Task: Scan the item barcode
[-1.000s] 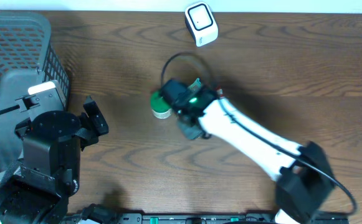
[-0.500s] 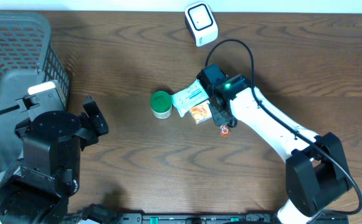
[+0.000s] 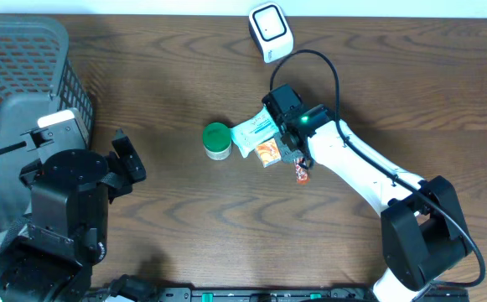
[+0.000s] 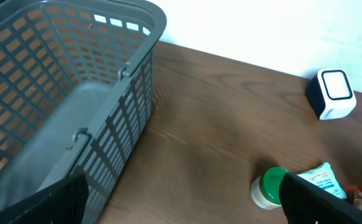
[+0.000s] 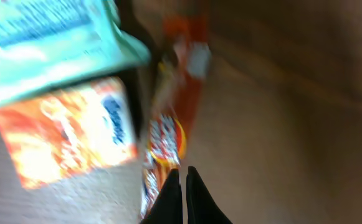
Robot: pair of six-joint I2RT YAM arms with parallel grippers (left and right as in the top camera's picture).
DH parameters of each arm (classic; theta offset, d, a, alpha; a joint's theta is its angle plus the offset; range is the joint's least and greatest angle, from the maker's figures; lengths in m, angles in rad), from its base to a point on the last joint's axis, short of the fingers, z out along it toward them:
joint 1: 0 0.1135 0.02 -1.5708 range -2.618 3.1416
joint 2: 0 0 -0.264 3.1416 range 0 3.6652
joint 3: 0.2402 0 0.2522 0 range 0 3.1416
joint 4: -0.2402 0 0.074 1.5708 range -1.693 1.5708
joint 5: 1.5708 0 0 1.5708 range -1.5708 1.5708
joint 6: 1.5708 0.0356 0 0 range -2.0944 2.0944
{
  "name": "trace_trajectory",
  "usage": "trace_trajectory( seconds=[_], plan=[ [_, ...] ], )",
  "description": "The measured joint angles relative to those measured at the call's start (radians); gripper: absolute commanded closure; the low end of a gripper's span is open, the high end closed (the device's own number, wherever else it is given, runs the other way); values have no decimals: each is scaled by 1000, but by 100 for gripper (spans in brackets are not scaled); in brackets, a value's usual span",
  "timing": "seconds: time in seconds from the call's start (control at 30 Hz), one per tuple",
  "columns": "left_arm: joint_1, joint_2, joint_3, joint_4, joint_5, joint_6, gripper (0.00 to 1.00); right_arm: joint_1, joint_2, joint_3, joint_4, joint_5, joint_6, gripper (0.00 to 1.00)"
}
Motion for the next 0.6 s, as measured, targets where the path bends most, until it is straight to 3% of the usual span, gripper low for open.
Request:
trace_trajectory(
  seconds=[0.6],
  plan=[
    [0, 0, 0, 0, 0, 0, 2, 0, 129, -2, 217, -26, -156, 99]
  ],
)
